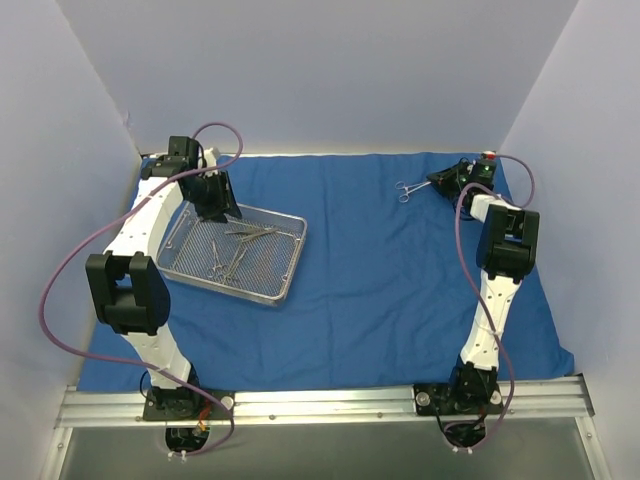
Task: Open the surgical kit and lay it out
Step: Place the medical item in the surgical kit, then pick up the medical item from the container.
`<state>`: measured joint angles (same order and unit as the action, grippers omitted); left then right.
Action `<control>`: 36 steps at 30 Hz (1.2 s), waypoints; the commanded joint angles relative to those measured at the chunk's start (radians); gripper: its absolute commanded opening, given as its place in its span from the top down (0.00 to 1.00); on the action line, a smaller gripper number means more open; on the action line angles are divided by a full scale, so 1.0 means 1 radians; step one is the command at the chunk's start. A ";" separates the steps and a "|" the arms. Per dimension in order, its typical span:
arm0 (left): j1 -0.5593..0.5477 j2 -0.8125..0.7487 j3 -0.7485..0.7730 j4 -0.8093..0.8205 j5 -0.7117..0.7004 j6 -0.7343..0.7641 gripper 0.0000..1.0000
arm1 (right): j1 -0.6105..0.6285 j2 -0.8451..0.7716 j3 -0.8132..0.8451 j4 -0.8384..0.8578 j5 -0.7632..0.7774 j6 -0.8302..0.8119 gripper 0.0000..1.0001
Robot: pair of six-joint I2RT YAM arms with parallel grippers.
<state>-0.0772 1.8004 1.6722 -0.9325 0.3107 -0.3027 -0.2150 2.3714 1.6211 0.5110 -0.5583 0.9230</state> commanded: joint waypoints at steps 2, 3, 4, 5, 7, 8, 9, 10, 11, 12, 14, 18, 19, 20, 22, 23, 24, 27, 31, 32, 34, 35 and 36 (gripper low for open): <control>0.007 0.005 0.031 0.001 -0.007 0.014 0.47 | -0.003 -0.018 -0.006 -0.041 0.052 -0.035 0.81; 0.007 0.005 0.029 0.001 -0.007 0.014 0.47 | -0.001 -0.024 -0.010 -0.060 0.067 -0.042 0.79; 0.007 0.005 0.029 0.003 -0.007 0.014 0.46 | -0.001 -0.029 -0.018 -0.066 0.075 -0.046 0.77; 0.007 0.004 0.026 0.004 -0.005 0.014 0.46 | -0.001 -0.035 -0.024 -0.083 0.083 -0.050 0.75; 0.007 0.002 0.026 0.004 -0.002 0.014 0.46 | -0.001 -0.041 -0.038 -0.089 0.095 -0.058 0.69; 0.007 0.004 0.026 0.006 -0.004 0.014 0.46 | -0.001 -0.041 -0.040 -0.094 0.098 -0.062 0.67; 0.007 0.002 0.026 0.006 -0.004 0.014 0.46 | 0.000 -0.046 -0.040 -0.112 0.103 -0.068 0.65; 0.007 0.002 0.026 0.006 -0.004 0.014 0.46 | 0.000 -0.049 -0.041 -0.118 0.109 -0.075 0.59; 0.007 0.002 0.024 0.006 -0.002 0.014 0.46 | 0.000 -0.054 -0.044 -0.124 0.110 -0.078 0.57; 0.007 0.002 0.023 0.008 -0.002 0.014 0.46 | 0.000 -0.060 -0.046 -0.141 0.113 -0.079 0.52; 0.007 0.001 0.021 0.008 -0.005 0.014 0.46 | -0.001 -0.073 -0.043 -0.178 0.139 -0.092 0.47; 0.008 -0.003 0.020 0.008 -0.007 0.011 0.44 | -0.003 -0.072 0.026 -0.314 0.202 -0.133 0.39; 0.008 -0.004 0.021 0.008 -0.007 0.011 0.43 | -0.003 -0.072 0.048 -0.357 0.221 -0.144 0.37; 0.008 -0.007 0.021 0.008 -0.009 0.011 0.43 | -0.003 -0.072 0.065 -0.423 0.262 -0.157 0.36; 0.008 -0.009 0.020 0.008 -0.010 0.011 0.43 | -0.006 -0.084 0.088 -0.448 0.293 -0.170 0.34; 0.008 -0.013 0.017 0.009 -0.012 0.011 0.43 | -0.006 -0.089 0.091 -0.469 0.307 -0.174 0.34; 0.008 -0.015 0.014 0.008 -0.019 0.011 0.43 | -0.009 -0.101 0.097 -0.488 0.345 -0.184 0.34; 0.011 -0.018 0.017 -0.009 -0.065 0.014 0.42 | -0.015 -0.135 0.134 -0.601 0.426 -0.202 0.33; 0.011 -0.004 0.030 -0.067 -0.181 0.057 0.40 | 0.009 -0.236 0.125 -0.667 0.427 -0.197 0.34; 0.011 0.004 0.031 -0.077 -0.214 0.065 0.40 | 0.028 -0.262 0.135 -0.692 0.405 -0.202 0.34; 0.011 0.026 0.018 -0.097 -0.289 0.080 0.40 | 0.077 -0.281 0.172 -0.747 0.368 -0.246 0.35; 0.011 0.034 0.009 -0.095 -0.300 0.082 0.41 | 0.133 -0.305 0.195 -0.784 0.354 -0.259 0.35; 0.011 0.039 -0.017 -0.086 -0.301 0.082 0.43 | 0.161 -0.320 0.197 -0.793 0.339 -0.271 0.35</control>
<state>-0.0753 1.8194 1.6711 -0.9920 0.1104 -0.2558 -0.1818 2.1826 1.7473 -0.1703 -0.1879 0.7189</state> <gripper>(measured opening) 0.580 0.651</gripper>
